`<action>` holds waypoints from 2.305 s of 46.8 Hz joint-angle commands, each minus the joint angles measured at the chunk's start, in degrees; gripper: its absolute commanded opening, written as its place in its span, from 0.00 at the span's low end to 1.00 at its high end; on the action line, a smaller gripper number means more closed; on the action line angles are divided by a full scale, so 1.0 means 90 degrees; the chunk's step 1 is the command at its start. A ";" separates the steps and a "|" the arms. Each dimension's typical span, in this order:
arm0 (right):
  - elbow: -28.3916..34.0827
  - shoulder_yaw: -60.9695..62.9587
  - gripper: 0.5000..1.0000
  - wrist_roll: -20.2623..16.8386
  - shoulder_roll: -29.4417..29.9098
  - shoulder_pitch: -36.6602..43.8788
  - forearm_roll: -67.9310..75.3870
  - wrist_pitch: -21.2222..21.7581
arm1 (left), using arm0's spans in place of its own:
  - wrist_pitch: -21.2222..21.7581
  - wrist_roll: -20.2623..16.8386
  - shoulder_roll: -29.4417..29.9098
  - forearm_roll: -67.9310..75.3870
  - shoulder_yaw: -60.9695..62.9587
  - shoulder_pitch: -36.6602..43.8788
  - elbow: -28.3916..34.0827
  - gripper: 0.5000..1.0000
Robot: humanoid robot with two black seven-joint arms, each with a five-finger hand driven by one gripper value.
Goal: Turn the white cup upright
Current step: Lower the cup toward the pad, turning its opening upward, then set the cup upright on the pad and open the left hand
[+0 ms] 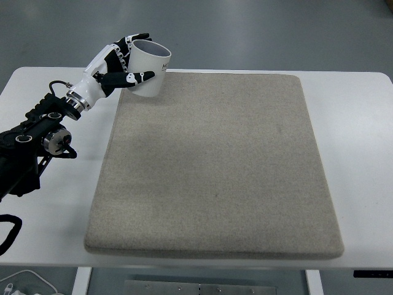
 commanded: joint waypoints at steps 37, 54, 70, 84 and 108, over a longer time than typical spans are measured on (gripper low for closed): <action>0.0000 -0.0003 0.86 0.0000 0.0000 0.0000 0.0000 -0.0002 | 0.0712 0.0001 -0.0705 0.0113 0.0115 0.0350 0.0015 0.45; 0.0000 -0.0003 0.86 0.0000 0.0000 0.0000 0.0000 -0.0002 | 0.0976 0.0001 -0.0724 0.0103 0.0427 0.0360 0.0123 0.46; 0.0000 -0.0003 0.86 0.0000 0.0000 0.0000 0.0000 -0.0002 | 0.1074 0.0001 -0.0812 0.0044 0.0427 0.0360 0.0123 0.71; 0.0000 0.0006 0.86 0.0000 0.0000 0.0000 0.0000 -0.0002 | 0.1074 0.0001 -0.0812 0.0015 0.0417 0.0360 0.0103 0.93; 0.0000 -0.0003 0.86 0.0000 0.0000 0.0000 0.0000 -0.0002 | 0.1064 0.0001 -0.0802 -0.0014 0.0339 0.0370 0.0015 0.98</action>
